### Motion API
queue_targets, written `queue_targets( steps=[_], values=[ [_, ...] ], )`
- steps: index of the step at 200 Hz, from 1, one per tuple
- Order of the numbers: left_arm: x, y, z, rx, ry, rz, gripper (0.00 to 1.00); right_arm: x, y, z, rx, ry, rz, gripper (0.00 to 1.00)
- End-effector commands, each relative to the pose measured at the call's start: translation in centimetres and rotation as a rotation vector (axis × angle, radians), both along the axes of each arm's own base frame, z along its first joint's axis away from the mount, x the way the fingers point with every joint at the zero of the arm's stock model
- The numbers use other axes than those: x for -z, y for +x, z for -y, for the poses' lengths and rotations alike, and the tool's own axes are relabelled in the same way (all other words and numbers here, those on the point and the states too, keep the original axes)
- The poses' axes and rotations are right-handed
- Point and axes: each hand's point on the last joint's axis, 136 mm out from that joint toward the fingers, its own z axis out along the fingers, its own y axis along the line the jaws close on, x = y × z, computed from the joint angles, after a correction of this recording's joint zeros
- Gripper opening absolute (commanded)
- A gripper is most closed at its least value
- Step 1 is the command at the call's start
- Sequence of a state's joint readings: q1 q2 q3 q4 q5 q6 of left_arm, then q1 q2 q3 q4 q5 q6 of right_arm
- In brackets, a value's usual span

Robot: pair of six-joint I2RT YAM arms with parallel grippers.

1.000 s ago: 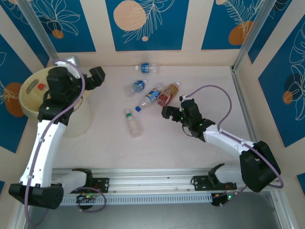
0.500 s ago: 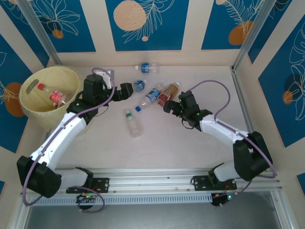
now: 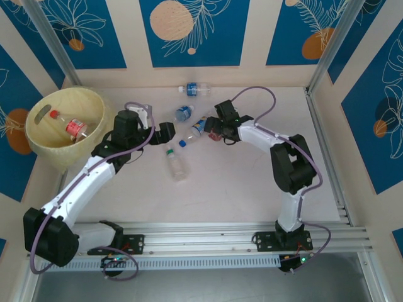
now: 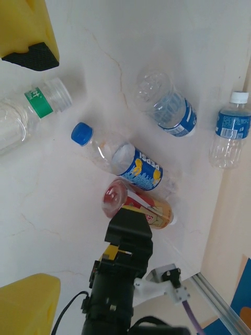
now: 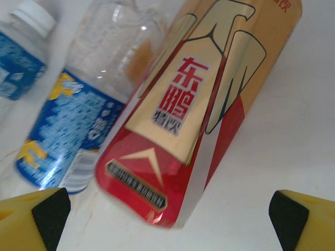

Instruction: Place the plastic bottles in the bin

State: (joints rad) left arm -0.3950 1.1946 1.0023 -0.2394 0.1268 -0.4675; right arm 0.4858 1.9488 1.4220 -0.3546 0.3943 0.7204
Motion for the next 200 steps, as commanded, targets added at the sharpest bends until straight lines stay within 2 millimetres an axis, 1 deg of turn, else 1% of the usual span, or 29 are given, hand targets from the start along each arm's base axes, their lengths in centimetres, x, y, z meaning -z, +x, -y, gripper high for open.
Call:
queue_targets(
  steps=[1, 6, 22, 51, 80, 101, 131, 145, 158, 176, 200],
  values=[
    [-1.0, 0.1, -0.4, -0.003, 0.032, 0.058, 1.00, 1.2, 0.4, 1.3, 0.089, -0.102, -0.039, 1.00],
    [-1.0, 0.1, -0.4, -0.002, 0.036, 0.058, 1.00, 1.8, 0.5, 1.4, 0.094, -0.115, -0.051, 1.00],
    [-0.7, 0.0, -0.4, 0.003, 0.045, 0.054, 1.00, 2.7, 1.0, 1.4, 0.092, -0.128, -0.086, 1.00],
    [-0.1, 0.2, -0.2, 0.007, 0.047, 0.042, 1.00, 3.5, 1.7, 1.0, 0.082, -0.129, -0.105, 1.00],
    [0.6, 0.3, 0.2, 0.022, 0.037, 0.020, 1.00, 4.4, 1.8, 1.6, 0.083, -0.128, -0.130, 0.92],
    [0.9, 0.4, 0.5, 0.033, 0.028, 0.007, 1.00, 4.5, 1.8, 2.1, 0.068, -0.143, -0.124, 0.86],
    [1.0, 0.3, 0.8, 0.039, 0.015, -0.004, 1.00, 3.9, 2.1, 2.1, 0.019, -0.105, -0.080, 0.77],
    [1.1, 0.3, 0.7, 0.039, 0.014, -0.007, 1.00, 3.2, 2.1, 2.1, 0.002, -0.081, -0.036, 0.73],
    [1.1, 0.3, 0.7, 0.037, 0.011, -0.007, 1.00, 2.4, 1.8, 2.3, -0.012, -0.072, 0.003, 0.70],
    [1.5, 0.2, 0.9, 0.045, 0.003, -0.019, 1.00, 1.9, 1.0, 2.5, -0.035, -0.067, 0.034, 0.69],
    [1.9, 0.1, 1.9, 0.087, -0.024, -0.060, 1.00, 0.5, -0.3, 2.4, -0.080, -0.033, 0.103, 0.68]
  ],
)
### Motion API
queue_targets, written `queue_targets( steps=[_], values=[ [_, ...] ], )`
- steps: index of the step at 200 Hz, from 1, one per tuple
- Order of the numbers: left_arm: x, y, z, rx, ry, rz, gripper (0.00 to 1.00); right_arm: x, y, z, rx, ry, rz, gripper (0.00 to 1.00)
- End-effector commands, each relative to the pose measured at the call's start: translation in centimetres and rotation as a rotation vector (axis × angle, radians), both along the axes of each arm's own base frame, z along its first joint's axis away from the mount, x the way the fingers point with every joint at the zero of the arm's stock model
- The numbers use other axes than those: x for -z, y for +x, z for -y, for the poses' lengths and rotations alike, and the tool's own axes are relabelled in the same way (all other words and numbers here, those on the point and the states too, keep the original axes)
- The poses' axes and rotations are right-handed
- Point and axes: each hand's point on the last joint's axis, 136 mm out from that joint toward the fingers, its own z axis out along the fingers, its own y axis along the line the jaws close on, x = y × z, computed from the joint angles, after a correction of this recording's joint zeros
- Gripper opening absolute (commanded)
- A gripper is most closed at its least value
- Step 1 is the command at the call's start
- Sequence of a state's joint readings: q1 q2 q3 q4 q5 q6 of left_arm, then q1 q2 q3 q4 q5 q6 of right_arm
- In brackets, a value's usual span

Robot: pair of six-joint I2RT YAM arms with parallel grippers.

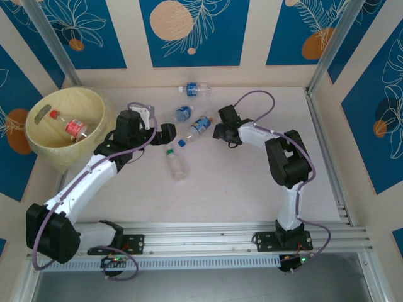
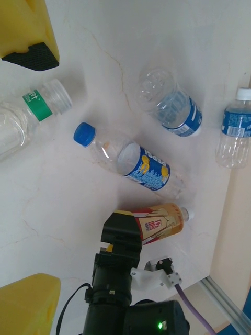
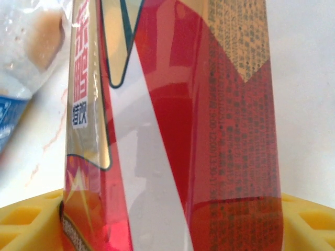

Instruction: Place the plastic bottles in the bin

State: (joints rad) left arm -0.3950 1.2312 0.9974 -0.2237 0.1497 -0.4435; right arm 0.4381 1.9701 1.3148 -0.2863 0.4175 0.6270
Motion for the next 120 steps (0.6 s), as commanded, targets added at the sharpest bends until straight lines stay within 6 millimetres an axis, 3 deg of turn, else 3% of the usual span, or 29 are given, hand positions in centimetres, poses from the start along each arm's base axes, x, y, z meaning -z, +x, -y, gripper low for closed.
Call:
queue_targets(
  steps=[1, 45, 120],
  values=[
    [0.8, -0.2, 1.4, 0.056, -0.041, -0.047, 1.00, -3.5, 0.2, -0.9, -0.071, 0.067, 0.136, 0.68],
    [2.2, 0.3, 3.2, 0.092, -0.120, -0.128, 1.00, -5.5, -3.5, -1.8, -0.182, 0.146, 0.229, 0.63],
    [1.7, 0.4, 8.7, 0.255, -0.360, -0.147, 1.00, -9.9, -10.8, -4.9, -0.419, 0.293, 0.358, 0.60]
  ],
)
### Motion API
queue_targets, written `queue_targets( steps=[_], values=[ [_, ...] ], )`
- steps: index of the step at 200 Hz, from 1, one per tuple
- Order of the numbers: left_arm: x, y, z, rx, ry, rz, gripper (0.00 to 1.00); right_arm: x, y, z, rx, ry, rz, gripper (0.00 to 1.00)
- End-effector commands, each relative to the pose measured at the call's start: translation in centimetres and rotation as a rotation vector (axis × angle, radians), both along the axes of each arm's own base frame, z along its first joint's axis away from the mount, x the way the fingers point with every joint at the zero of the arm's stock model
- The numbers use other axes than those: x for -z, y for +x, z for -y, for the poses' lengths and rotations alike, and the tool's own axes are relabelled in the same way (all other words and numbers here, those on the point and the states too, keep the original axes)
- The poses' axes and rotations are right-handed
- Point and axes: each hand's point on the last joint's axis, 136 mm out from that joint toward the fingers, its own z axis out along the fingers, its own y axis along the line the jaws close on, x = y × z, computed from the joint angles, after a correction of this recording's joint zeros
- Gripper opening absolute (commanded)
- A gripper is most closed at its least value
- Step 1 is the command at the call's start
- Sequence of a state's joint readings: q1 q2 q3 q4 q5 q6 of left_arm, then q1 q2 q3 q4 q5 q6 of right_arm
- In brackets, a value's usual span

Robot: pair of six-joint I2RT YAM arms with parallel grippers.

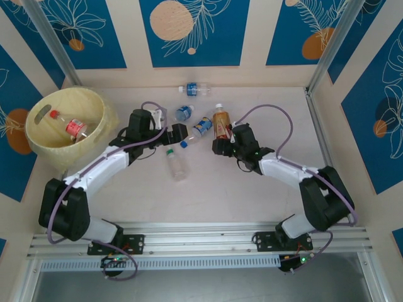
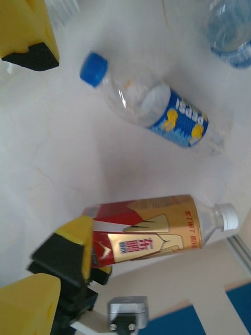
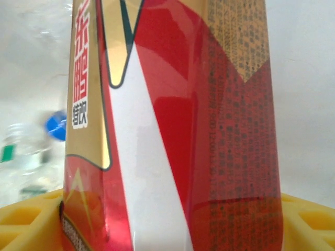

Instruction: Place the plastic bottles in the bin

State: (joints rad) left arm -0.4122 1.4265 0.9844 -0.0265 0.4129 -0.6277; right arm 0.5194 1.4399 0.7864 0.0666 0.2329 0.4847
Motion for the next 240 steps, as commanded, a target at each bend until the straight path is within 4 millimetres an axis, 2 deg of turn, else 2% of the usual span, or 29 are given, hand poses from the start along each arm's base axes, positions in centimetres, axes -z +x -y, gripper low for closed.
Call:
queue_targets(
  steps=[1, 25, 50, 83, 101, 118, 133, 159, 188, 212, 240],
  values=[
    [-1.8, -0.5, 2.9, 0.092, -0.137, 0.029, 1.00, -2.6, -1.6, -2.2, -0.119, 0.094, 0.072, 0.61],
    [-2.1, -0.6, 4.3, 0.137, -0.181, 0.029, 1.00, -3.6, -3.6, -3.7, -0.193, 0.186, 0.077, 0.60],
    [-3.4, -0.8, 5.6, 0.180, -0.256, 0.066, 1.00, -4.7, -5.5, -5.3, -0.283, 0.263, 0.086, 0.60],
    [-3.9, -0.5, 5.9, 0.153, -0.250, 0.122, 1.00, -6.3, -6.9, -6.9, -0.372, 0.348, 0.097, 0.60],
    [-2.8, 0.1, 5.2, 0.083, -0.233, 0.097, 1.00, -7.5, -7.6, -7.8, -0.411, 0.397, 0.114, 0.60],
    [-2.4, -0.1, 5.0, 0.067, -0.257, 0.093, 1.00, -8.5, -8.2, -8.6, -0.440, 0.429, 0.137, 0.60],
    [-2.7, -0.7, 5.3, 0.100, -0.286, 0.102, 1.00, -9.3, -8.7, -9.3, -0.465, 0.451, 0.152, 0.60],
    [-4.6, -2.7, 6.8, 0.241, -0.358, 0.150, 1.00, -10.3, -9.4, -10.1, -0.495, 0.481, 0.165, 0.61],
    [-5.2, -4.0, 6.7, 0.277, -0.406, 0.206, 1.00, -11.3, -10.1, -10.7, -0.545, 0.514, 0.150, 0.61],
    [-5.6, -4.9, 6.7, 0.308, -0.422, 0.205, 0.94, -11.6, -10.4, -10.6, -0.540, 0.513, 0.154, 0.61],
    [-6.5, -5.5, 6.5, 0.316, -0.429, 0.215, 0.82, -11.6, -10.4, -10.1, -0.520, 0.504, 0.155, 0.62]
  ],
)
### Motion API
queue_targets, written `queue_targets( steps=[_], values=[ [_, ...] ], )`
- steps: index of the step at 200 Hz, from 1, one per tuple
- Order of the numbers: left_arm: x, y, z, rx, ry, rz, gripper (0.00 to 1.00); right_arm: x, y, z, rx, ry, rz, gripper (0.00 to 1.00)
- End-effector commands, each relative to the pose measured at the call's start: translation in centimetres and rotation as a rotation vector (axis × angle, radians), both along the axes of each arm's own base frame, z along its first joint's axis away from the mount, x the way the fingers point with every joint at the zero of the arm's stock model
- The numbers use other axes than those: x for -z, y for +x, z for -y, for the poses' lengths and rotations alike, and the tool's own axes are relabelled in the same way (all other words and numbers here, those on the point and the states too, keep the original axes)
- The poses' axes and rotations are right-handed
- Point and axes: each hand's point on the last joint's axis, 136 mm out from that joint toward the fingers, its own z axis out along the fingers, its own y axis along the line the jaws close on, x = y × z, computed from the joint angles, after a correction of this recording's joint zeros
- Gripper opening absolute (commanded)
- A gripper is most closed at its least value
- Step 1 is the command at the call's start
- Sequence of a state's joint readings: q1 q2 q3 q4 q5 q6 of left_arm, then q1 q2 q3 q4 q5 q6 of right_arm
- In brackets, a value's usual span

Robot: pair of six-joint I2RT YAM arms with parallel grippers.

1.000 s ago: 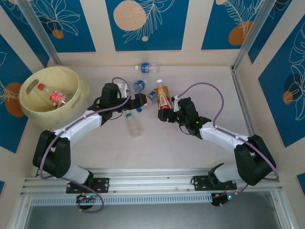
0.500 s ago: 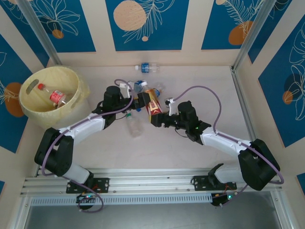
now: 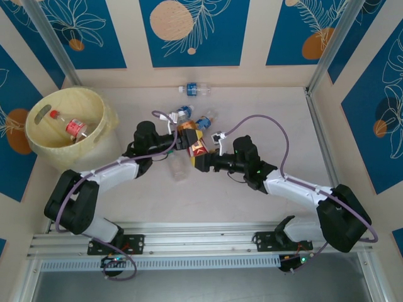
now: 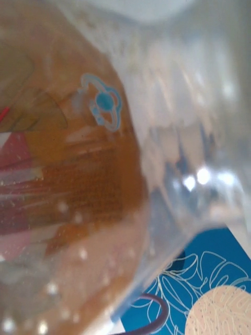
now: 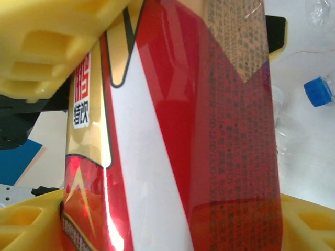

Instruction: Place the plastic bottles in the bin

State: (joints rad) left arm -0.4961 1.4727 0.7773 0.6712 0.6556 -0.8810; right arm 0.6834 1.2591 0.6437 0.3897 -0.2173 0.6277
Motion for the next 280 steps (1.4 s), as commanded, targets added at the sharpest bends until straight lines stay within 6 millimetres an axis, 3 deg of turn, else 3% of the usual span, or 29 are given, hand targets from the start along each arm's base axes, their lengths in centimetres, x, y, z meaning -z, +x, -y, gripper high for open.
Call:
queue_targets(
  steps=[1, 43, 78, 109, 131, 157, 179, 207, 243, 280],
  values=[
    [-2.6, -1.9, 0.4, 0.065, -0.044, 0.070, 0.81, -3.4, -0.4, 0.0, -0.011, 0.060, 0.072, 0.62],
    [-3.7, -2.2, -0.1, 0.051, -0.036, 0.082, 0.71, -4.0, -1.2, 0.5, -0.024, 0.033, 0.097, 0.73],
    [-5.1, -1.0, -1.1, -0.051, 0.008, 0.122, 0.66, -4.2, -2.1, 1.6, -0.034, -0.020, 0.158, 0.99],
    [-7.4, 1.1, -3.8, -0.242, 0.142, 0.203, 0.64, -5.1, -1.7, 4.2, 0.057, -0.092, 0.264, 1.00],
    [-11.2, 2.0, -7.8, -0.459, 0.264, 0.332, 0.63, -5.1, 0.8, 7.7, 0.274, -0.184, 0.303, 1.00],
    [-16.4, 2.3, -15.0, -0.824, 0.396, 0.467, 0.61, -4.3, 2.6, 11.3, 0.472, -0.238, 0.281, 1.00],
    [-20.2, 1.5, -19.3, -1.002, 0.531, 0.554, 0.61, -3.8, 3.2, 12.8, 0.558, -0.226, 0.263, 1.00],
    [-22.9, 1.3, -23.5, -1.158, 0.706, 0.584, 0.62, -3.9, 3.8, 14.4, 0.650, -0.196, 0.240, 1.00],
    [-24.1, 1.7, -29.9, -1.305, 0.833, 0.485, 0.62, -3.9, 4.0, 15.7, 0.693, -0.173, 0.204, 1.00],
    [-21.7, 1.5, -36.0, -1.386, 0.989, 0.282, 0.62, -4.4, 4.3, 16.5, 0.718, -0.158, 0.196, 0.99]
  ],
)
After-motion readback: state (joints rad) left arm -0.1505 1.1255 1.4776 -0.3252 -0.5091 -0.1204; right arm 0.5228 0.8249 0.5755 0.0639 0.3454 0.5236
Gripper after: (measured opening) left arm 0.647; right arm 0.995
